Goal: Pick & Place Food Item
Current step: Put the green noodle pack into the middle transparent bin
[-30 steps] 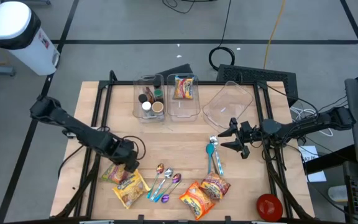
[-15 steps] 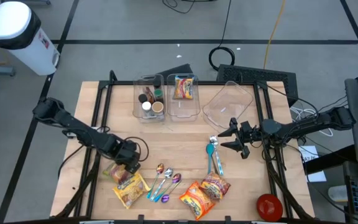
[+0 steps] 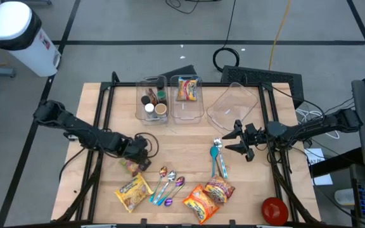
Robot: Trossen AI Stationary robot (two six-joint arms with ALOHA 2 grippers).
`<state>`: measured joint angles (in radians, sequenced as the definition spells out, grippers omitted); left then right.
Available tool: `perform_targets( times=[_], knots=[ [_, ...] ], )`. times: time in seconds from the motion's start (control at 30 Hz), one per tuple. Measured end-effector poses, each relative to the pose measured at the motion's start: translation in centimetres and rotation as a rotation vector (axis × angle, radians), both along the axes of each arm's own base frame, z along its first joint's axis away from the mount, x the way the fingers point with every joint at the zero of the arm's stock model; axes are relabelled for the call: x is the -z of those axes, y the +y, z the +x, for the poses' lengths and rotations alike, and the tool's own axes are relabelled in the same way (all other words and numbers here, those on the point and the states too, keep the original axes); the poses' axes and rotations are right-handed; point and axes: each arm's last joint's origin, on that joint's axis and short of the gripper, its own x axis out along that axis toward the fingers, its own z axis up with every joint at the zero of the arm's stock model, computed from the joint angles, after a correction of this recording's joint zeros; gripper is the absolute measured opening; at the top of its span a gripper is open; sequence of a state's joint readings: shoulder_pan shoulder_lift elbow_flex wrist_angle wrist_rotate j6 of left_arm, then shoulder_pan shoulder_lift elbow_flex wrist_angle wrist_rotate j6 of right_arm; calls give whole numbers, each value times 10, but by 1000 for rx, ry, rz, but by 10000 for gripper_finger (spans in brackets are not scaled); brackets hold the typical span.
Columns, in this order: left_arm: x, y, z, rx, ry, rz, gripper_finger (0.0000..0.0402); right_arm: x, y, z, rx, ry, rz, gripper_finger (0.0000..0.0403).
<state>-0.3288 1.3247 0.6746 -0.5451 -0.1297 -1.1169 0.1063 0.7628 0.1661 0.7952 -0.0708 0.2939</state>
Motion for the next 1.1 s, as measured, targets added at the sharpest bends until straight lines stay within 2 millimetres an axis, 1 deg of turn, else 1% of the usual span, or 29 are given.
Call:
perform_targets(
  times=[0.2,0.33,0.47,0.7,0.97,1.03,1.1],
  knots=[
    [-12,16,27,100,-259,128,26,0,0,0,0,2,0,196],
    [-23,29,40,141,-401,234,24,0,0,0,0,3,0,196],
    [-31,40,49,159,-504,297,20,0,0,0,0,3,0,196],
    [-35,55,53,142,-530,349,25,0,0,0,0,3,0,196],
    [-36,63,54,118,-546,345,12,0,0,0,0,3,0,196],
    [-37,64,57,126,-572,325,19,0,0,0,1,3,-3,196],
    [-35,65,62,131,-599,301,41,0,0,0,1,3,-4,196]
  ],
)
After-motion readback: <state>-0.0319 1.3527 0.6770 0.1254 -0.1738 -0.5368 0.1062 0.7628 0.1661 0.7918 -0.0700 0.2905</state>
